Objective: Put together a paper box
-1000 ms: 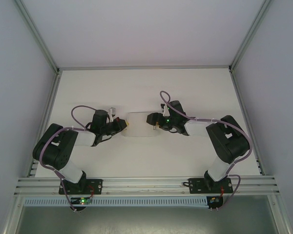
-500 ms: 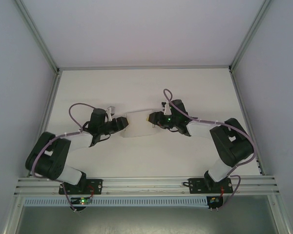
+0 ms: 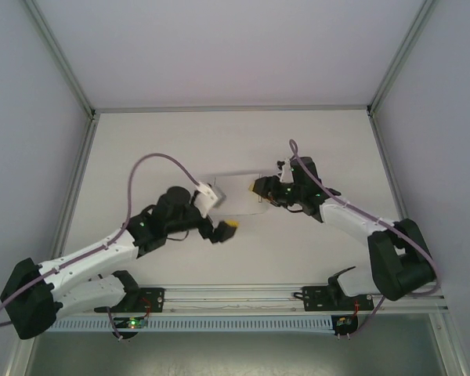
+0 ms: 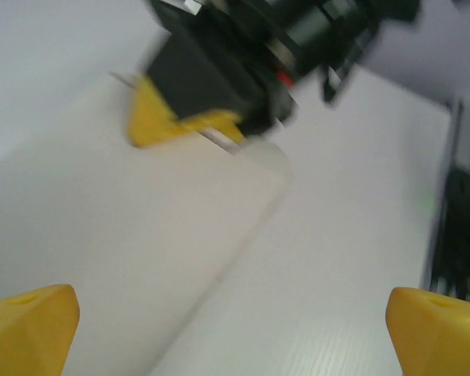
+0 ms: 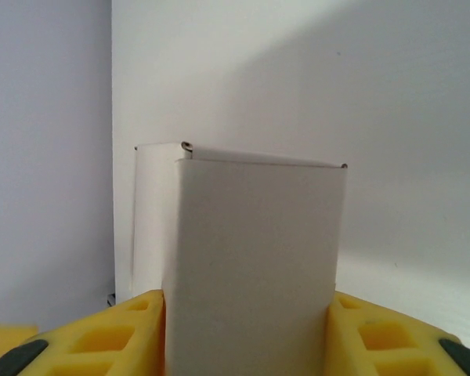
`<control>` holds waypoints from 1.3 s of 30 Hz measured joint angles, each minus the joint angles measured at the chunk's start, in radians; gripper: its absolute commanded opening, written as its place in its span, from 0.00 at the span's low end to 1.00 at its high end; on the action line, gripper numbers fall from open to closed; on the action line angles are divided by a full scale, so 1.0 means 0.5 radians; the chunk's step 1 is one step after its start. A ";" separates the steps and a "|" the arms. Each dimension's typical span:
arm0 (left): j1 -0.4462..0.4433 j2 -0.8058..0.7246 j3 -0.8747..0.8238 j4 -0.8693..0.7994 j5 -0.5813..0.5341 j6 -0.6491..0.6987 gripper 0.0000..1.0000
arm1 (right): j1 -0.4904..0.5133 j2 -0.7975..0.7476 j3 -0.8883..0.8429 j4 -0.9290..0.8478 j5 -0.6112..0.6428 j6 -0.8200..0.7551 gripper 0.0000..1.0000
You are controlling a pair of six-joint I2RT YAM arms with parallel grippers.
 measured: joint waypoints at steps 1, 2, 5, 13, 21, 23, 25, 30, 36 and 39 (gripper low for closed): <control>-0.080 -0.002 0.000 -0.027 -0.066 0.101 1.00 | -0.008 -0.052 -0.002 -0.071 -0.004 -0.001 0.40; -0.125 -0.002 0.000 -0.047 -0.127 0.171 1.00 | -0.021 -0.102 -0.004 -0.139 -0.006 -0.001 0.40; -0.227 0.021 0.021 -0.102 -0.356 0.346 1.00 | -0.047 -0.249 -0.005 -0.339 -0.013 0.001 0.38; -0.569 0.275 0.070 0.015 -0.857 0.755 1.00 | -0.174 -0.397 -0.005 -0.708 -0.092 0.107 0.34; -0.678 0.555 0.075 0.267 -1.218 1.052 1.00 | -0.190 -0.343 -0.005 -0.809 -0.241 0.223 0.33; -0.681 0.632 0.076 0.346 -1.302 1.118 1.00 | -0.194 -0.317 -0.005 -0.820 -0.282 0.246 0.33; -0.681 0.714 0.095 0.391 -1.389 1.180 1.00 | -0.204 -0.301 -0.005 -0.847 -0.327 0.261 0.34; -0.681 0.789 0.130 0.461 -1.519 1.270 0.91 | -0.230 -0.287 -0.005 -0.902 -0.417 0.297 0.35; -0.692 0.789 0.132 0.500 -1.534 1.320 0.64 | -0.269 -0.274 -0.005 -0.912 -0.492 0.316 0.40; -0.694 0.800 0.132 0.504 -1.543 1.337 0.56 | -0.269 -0.255 -0.005 -0.900 -0.517 0.339 0.41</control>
